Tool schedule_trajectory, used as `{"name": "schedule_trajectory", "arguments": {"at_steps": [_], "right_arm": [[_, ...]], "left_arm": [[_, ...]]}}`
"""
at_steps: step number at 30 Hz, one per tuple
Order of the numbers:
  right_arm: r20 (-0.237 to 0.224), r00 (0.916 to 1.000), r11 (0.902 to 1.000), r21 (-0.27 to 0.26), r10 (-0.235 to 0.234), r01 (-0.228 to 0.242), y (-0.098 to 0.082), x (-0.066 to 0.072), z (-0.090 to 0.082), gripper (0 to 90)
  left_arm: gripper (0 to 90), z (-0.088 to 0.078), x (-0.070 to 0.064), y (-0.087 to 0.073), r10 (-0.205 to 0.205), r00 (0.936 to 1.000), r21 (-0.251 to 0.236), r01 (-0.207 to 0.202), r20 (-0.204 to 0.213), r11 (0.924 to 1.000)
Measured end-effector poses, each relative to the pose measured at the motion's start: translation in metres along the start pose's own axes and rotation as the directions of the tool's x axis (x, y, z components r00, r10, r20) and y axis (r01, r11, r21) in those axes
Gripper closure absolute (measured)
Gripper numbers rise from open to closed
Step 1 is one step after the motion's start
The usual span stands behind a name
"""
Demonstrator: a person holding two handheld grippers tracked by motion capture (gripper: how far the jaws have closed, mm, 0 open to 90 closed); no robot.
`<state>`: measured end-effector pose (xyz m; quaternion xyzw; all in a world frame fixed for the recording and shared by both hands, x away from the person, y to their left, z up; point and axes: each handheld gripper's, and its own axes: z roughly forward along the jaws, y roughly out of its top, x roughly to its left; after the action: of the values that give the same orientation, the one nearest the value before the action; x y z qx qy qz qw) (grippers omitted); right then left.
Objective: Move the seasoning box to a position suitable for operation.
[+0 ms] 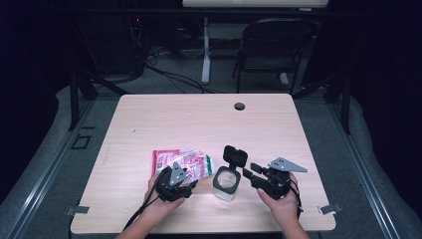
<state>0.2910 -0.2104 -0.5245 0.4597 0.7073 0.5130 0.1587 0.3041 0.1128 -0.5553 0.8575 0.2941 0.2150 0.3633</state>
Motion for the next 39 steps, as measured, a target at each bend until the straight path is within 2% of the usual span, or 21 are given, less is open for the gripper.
{"name": "schedule_trajectory", "arguments": {"at_steps": [5, 10, 18, 28, 33, 39], "right_arm": [[0.001, 1.0, 1.0, 0.005, -0.003, 0.003, -0.001, 0.001, 0.0, 57.9], [0.007, 1.0, 1.0, 0.006, -0.001, 0.001, -0.002, 0.001, -0.001, 57.8], [0.016, 0.9999, 1.0, 0.002, 0.004, -0.004, -0.003, 0.0, -0.004, 57.7], [0.027, 0.9996, 1.0, 0.003, 0.006, -0.006, -0.005, -0.001, -0.007, 57.7], [0.029, 0.9995, 1.0, 0.003, 0.009, -0.009, -0.006, -0.001, -0.009, 57.7], [0.029, 0.9995, 0.9999, 0.0, 0.014, -0.014, -0.006, -0.001, -0.009, 57.6]], "left_arm": [[42.5, 0.004, -0.005, 0.001, 0.038, 0.999, 0.01, -0.038, -0.026, 0.9992], [42.5, 0.008, -0.008, 0.003, 0.058, 0.9978, 0.015, -0.058, -0.031, 0.9982], [42.8, 0.017, -0.008, 0.004, 0.074, 0.9959, 0.026, -0.073, -0.051, 0.997], [44.4, 0.023, -0.006, 0.004, 0.07, 0.995, 0.031, -0.068, -0.072, 0.9972], [52.0, 0.022, -0.002, 0.005, 0.029, 0.9986, 0.018, -0.028, -0.045, 0.9994], [60.3, 0.019, -0.001, 0.005, -0.002, 0.9996, 0.002, 0.002, -0.03, 1.0]]}}
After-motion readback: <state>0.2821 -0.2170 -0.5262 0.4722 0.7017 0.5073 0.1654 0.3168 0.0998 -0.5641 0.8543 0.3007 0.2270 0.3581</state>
